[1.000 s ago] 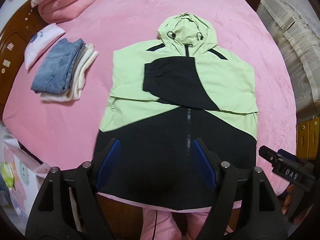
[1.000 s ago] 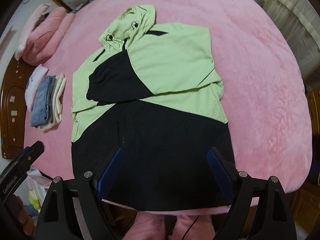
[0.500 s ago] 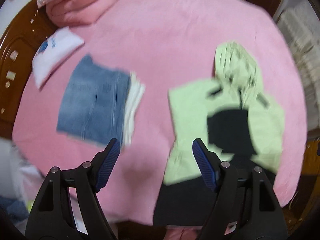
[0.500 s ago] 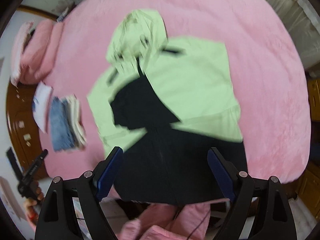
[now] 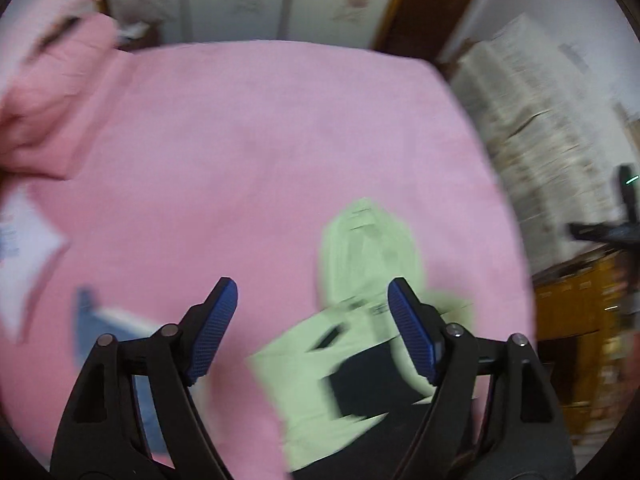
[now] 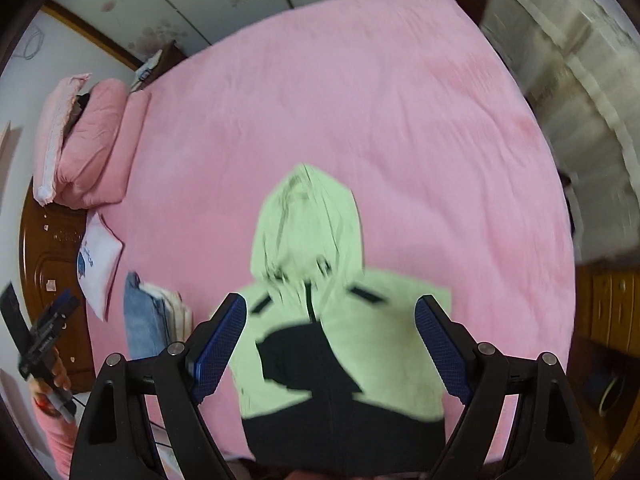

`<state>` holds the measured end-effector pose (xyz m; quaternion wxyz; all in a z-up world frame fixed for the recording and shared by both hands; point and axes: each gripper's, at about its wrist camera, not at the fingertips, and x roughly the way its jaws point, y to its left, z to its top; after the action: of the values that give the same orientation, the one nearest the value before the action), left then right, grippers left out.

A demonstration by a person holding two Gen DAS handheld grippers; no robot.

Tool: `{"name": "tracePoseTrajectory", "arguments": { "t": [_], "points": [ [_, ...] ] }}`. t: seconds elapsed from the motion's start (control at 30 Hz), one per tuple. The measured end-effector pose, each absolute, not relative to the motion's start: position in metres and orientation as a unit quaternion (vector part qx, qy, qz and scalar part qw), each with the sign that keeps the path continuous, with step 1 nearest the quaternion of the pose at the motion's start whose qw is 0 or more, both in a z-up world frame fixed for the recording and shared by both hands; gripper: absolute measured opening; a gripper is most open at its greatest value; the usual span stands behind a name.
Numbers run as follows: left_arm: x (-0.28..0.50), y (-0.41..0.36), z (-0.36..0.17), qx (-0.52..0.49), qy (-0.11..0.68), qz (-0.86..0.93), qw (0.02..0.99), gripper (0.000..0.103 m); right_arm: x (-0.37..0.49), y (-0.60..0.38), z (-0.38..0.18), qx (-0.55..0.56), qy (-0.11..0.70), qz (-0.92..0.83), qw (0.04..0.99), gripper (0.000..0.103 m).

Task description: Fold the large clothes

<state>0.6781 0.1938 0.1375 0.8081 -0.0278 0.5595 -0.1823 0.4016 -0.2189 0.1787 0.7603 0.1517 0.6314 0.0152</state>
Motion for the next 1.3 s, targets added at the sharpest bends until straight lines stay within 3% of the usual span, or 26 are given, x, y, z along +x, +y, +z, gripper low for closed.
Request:
{"name": "tracePoseTrajectory", "arguments": {
  "t": [0.1, 0.23, 0.4, 0.47, 0.5, 0.57, 0.67, 0.77, 0.83, 0.9, 0.93, 0.97, 1.0, 1.07, 1.3],
  "points": [
    [0.727, 0.172, 0.11, -0.101, 0.569, -0.234, 0.782, 0.077, 0.455, -0.21, 0.169, 0.142, 0.609, 0.039, 0.78, 0.087],
    [0.781, 0.136, 0.042, -0.117, 0.577, -0.253, 0.768, 0.077, 0.518, -0.201, 0.123, 0.155, 0.588, 0.099, 0.788, 0.087],
    [0.822, 0.112, -0.075, -0.144, 0.62, -0.226, 0.737, 0.077, 0.571, -0.225, 0.044, 0.276, 0.557, 0.098, 0.777, 0.087],
    [0.829, 0.111, -0.123, -0.155, 0.631, -0.204, 0.732, 0.072, 0.593, -0.238, 0.008, 0.306, 0.552, 0.073, 0.772, 0.087],
    [0.829, 0.109, -0.146, -0.16, 0.639, -0.193, 0.728, 0.07, 0.6, -0.242, -0.007, 0.307, 0.552, 0.055, 0.773, 0.084],
    [0.824, 0.109, -0.196, -0.164, 0.662, -0.165, 0.712, 0.054, 0.612, -0.247, -0.038, 0.299, 0.561, 0.026, 0.772, 0.074],
    [0.822, 0.106, -0.251, -0.165, 0.683, -0.157, 0.694, 0.051, 0.633, -0.243, -0.08, 0.272, 0.598, 0.035, 0.753, 0.064],
    [0.806, 0.1, -0.296, -0.176, 0.701, -0.154, 0.674, 0.05, 0.645, -0.233, -0.107, 0.234, 0.619, 0.031, 0.749, 0.063],
    [0.801, 0.099, -0.309, -0.174, 0.7, -0.154, 0.676, 0.05, 0.655, -0.233, -0.12, 0.226, 0.631, 0.017, 0.742, 0.057],
    [0.799, 0.098, -0.32, -0.176, 0.687, -0.152, 0.689, 0.049, 0.667, -0.234, -0.128, 0.227, 0.642, 0.02, 0.732, 0.037],
    [0.799, 0.098, -0.32, -0.179, 0.682, -0.154, 0.692, 0.04, 0.673, -0.235, -0.129, 0.225, 0.643, 0.02, 0.732, 0.031],
    [0.797, 0.096, -0.324, -0.181, 0.68, -0.158, 0.693, 0.018, 0.681, -0.236, -0.128, 0.219, 0.641, 0.02, 0.735, 0.02],
    [0.796, 0.097, -0.327, -0.181, 0.679, -0.162, 0.693, 0.008, 0.686, -0.236, -0.125, 0.218, 0.636, 0.024, 0.74, 0.01],
    [0.789, 0.098, -0.324, -0.185, 0.664, -0.189, 0.7, 0.001, 0.696, -0.237, -0.115, 0.219, 0.62, 0.037, 0.752, 0.007],
    [0.739, 0.12, -0.293, -0.238, 0.59, -0.298, 0.712, 0.0, 0.673, -0.224, -0.041, 0.203, 0.478, 0.198, 0.831, 0.003]
  ]
}}
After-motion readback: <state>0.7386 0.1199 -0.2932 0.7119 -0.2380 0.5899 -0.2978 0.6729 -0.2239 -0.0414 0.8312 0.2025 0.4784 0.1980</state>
